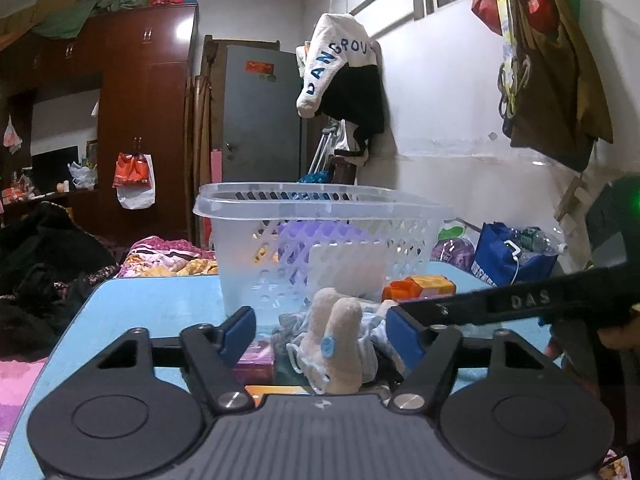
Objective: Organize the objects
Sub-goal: 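Lower the right gripper onto the white plush toy and grasp it, then carry the plush toy with the right gripper and release it into the basket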
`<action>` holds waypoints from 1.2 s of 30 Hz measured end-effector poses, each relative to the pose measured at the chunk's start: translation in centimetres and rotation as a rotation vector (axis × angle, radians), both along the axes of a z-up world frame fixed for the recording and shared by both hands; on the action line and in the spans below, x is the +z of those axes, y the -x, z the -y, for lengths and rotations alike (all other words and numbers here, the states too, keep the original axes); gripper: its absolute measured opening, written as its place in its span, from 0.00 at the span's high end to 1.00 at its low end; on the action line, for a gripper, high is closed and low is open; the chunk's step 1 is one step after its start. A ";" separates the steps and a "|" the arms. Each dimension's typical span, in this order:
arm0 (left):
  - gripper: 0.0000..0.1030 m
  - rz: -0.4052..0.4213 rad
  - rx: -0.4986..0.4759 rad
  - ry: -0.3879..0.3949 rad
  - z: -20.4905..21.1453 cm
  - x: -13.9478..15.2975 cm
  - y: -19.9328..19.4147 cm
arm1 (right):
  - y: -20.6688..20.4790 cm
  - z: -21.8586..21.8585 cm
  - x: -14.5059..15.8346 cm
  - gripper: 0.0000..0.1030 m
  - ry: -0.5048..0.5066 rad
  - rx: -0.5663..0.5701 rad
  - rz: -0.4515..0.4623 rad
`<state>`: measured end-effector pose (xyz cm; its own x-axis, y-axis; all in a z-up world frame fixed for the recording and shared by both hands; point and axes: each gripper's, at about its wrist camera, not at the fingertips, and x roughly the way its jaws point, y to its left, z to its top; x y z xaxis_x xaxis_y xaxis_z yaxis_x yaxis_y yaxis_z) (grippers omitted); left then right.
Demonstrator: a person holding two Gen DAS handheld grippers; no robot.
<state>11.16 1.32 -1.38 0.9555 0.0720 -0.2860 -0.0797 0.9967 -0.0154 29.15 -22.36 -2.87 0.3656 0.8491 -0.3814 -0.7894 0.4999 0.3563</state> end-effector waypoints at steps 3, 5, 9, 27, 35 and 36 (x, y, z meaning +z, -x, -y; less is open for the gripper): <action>0.48 -0.018 -0.001 -0.003 0.2 -0.3 -0.6 | -0.1 -0.5 -0.2 0.57 0.021 0.006 -0.013; 0.53 -0.025 0.003 0.002 0.3 -0.4 -0.8 | -0.1 -0.7 -0.4 0.64 0.035 0.009 -0.017; 0.76 -0.026 -0.010 0.012 0.2 -0.6 -0.8 | 0.1 -0.7 -0.7 0.81 0.021 0.026 -0.020; 0.81 0.156 -0.100 -0.001 1.6 2.4 2.3 | 4.5 2.6 3.9 0.84 -0.065 0.029 0.238; 0.81 0.212 -0.143 -0.029 1.8 7.1 1.8 | 4.2 1.7 9.0 0.84 -0.067 0.029 0.319; 0.81 0.221 -0.144 -0.033 1.7 7.9 1.5 | 4.1 1.4 9.9 0.84 -0.064 0.024 0.334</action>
